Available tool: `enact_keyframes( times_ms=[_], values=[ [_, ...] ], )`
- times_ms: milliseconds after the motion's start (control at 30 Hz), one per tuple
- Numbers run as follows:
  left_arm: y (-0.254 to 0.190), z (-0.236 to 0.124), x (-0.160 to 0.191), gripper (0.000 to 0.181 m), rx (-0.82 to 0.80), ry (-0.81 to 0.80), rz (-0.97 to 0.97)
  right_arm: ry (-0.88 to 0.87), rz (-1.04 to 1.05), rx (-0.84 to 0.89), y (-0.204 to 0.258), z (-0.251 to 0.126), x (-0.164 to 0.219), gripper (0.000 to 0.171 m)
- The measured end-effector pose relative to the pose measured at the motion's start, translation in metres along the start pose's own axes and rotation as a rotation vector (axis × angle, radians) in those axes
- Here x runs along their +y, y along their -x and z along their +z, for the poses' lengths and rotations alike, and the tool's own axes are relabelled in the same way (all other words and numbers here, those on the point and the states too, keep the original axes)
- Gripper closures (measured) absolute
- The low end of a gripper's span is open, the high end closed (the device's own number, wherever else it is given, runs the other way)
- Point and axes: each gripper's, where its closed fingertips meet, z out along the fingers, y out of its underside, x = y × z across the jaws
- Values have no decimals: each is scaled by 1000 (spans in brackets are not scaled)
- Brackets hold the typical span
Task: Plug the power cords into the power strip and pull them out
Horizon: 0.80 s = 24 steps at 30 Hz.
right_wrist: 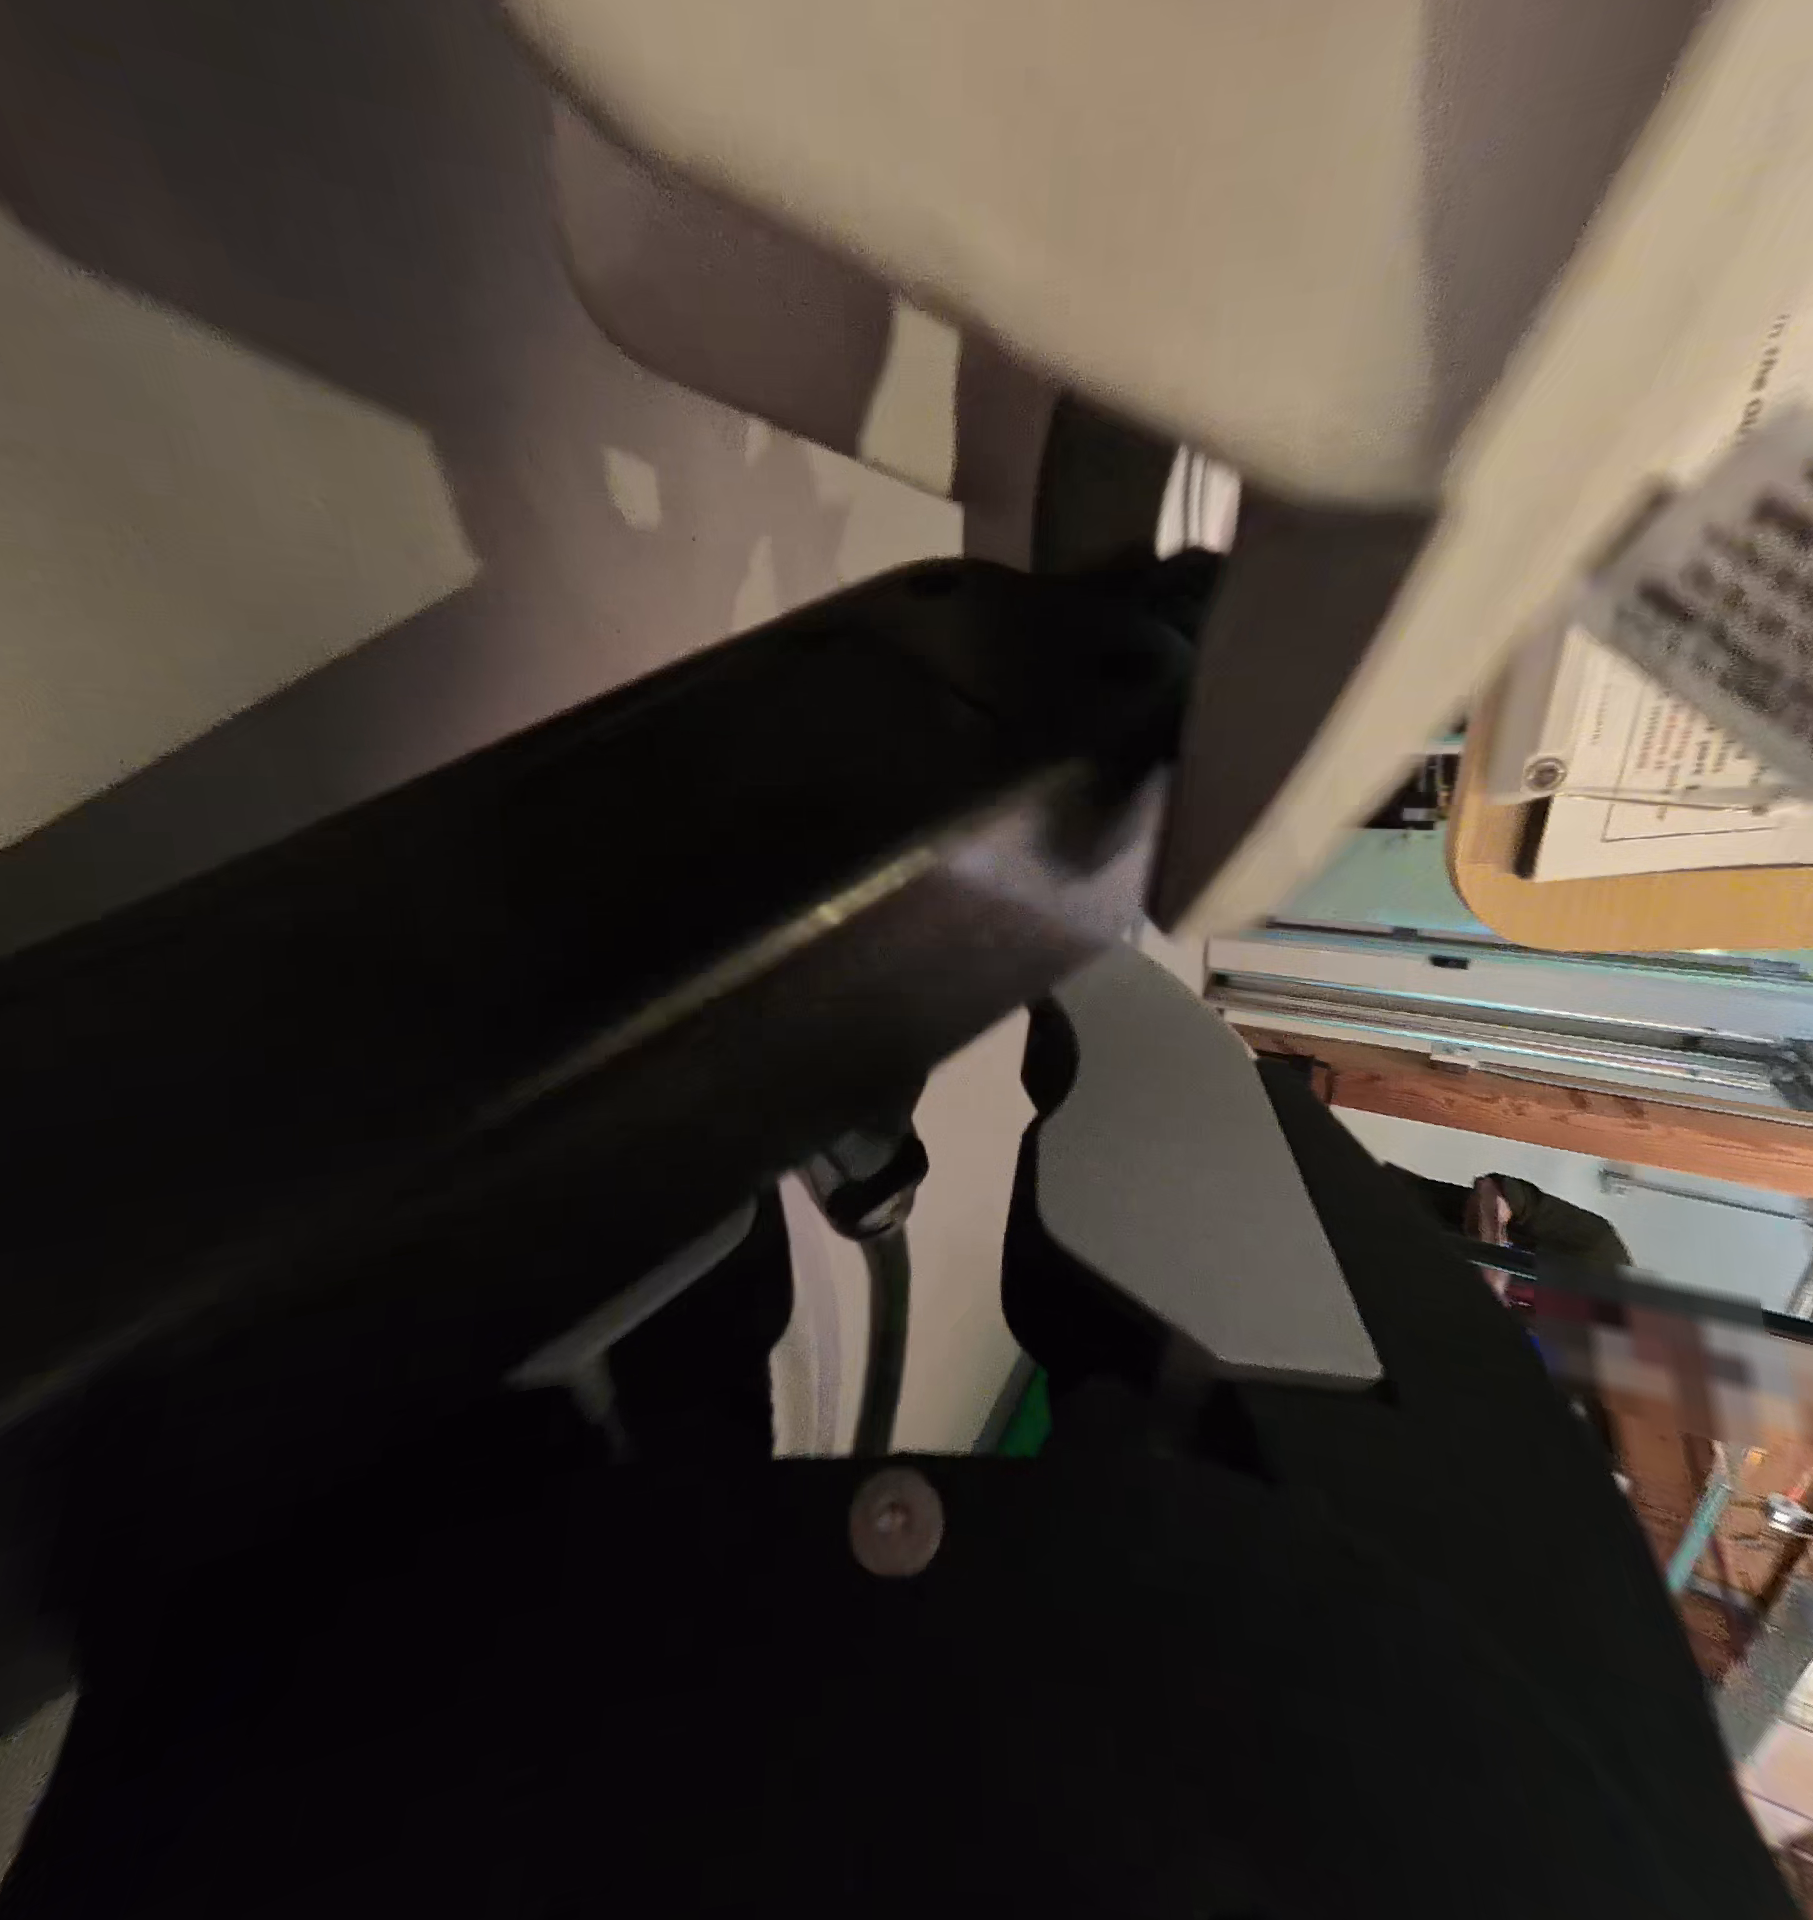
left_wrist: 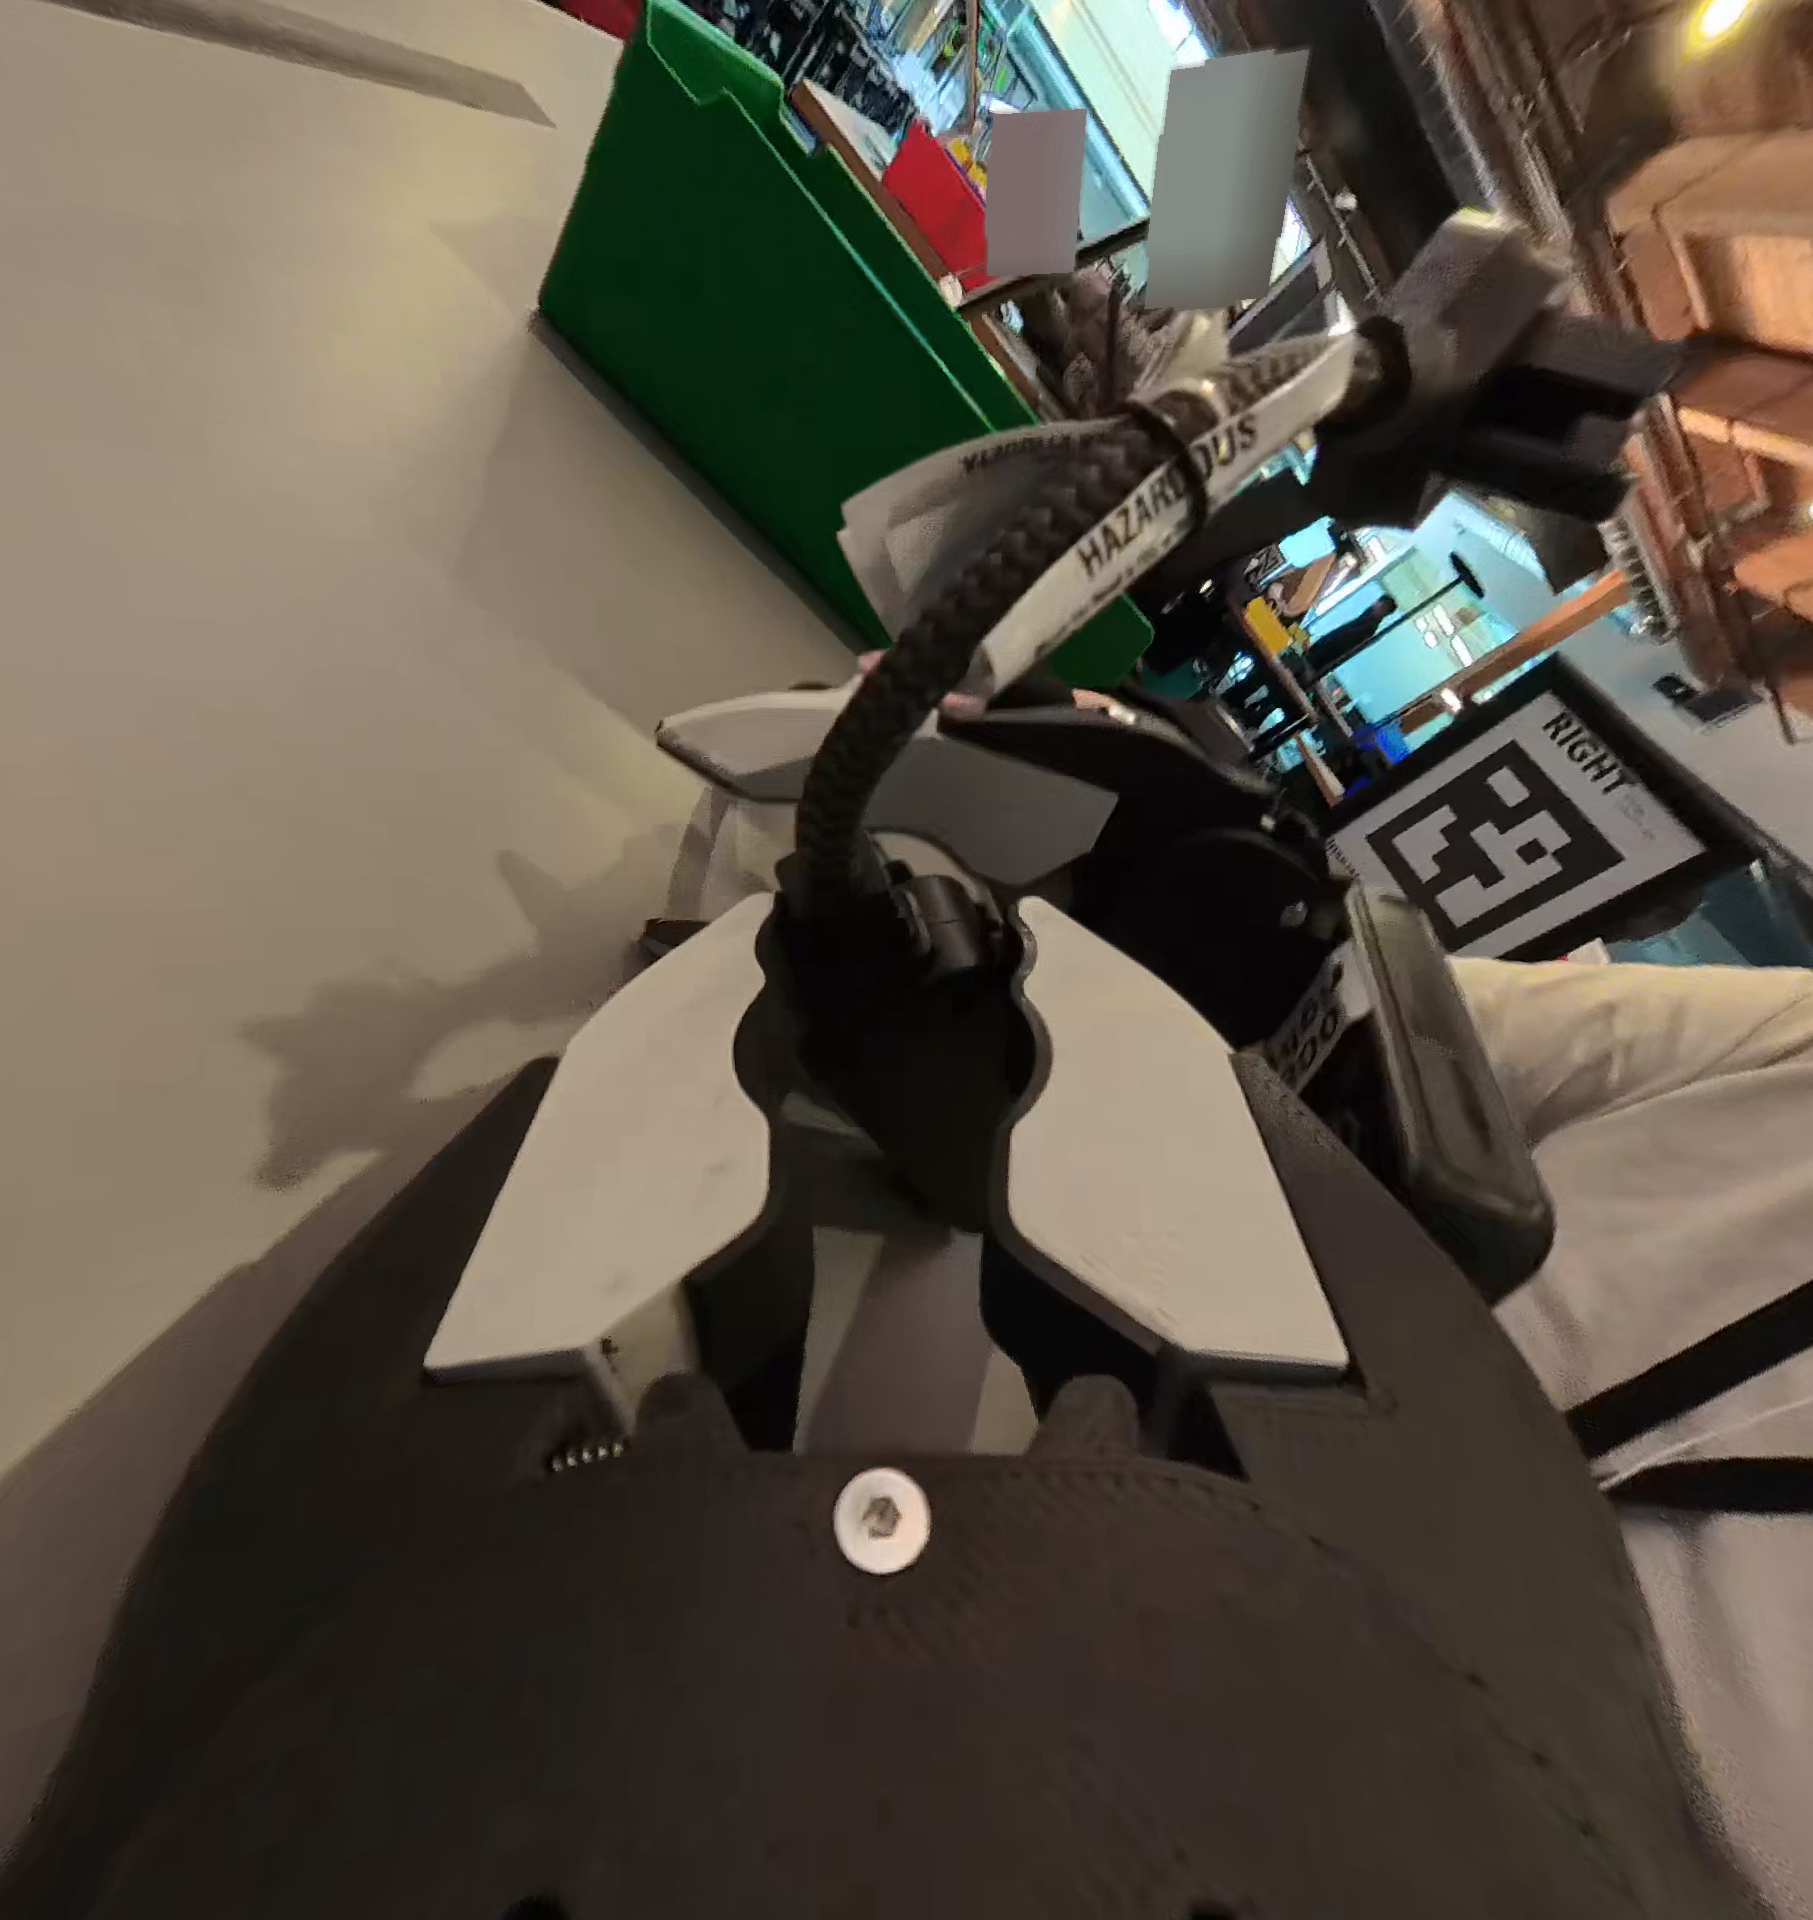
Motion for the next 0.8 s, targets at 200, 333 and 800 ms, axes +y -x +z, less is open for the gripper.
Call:
enact_keyframes(
  times_ms=[200,333,800],
  values=[
    [10,-30,17,146,-30,-31,-68,-273,106,-228,1,-34,-6,109],
    [13,-43,20,145,-48,-56,-78,-500,476,-303,-41,-61,3,111],
    [-38,-39,14,147,88,-86,333,-677,1299,-1007,11,-130,-23,120]
  ],
)
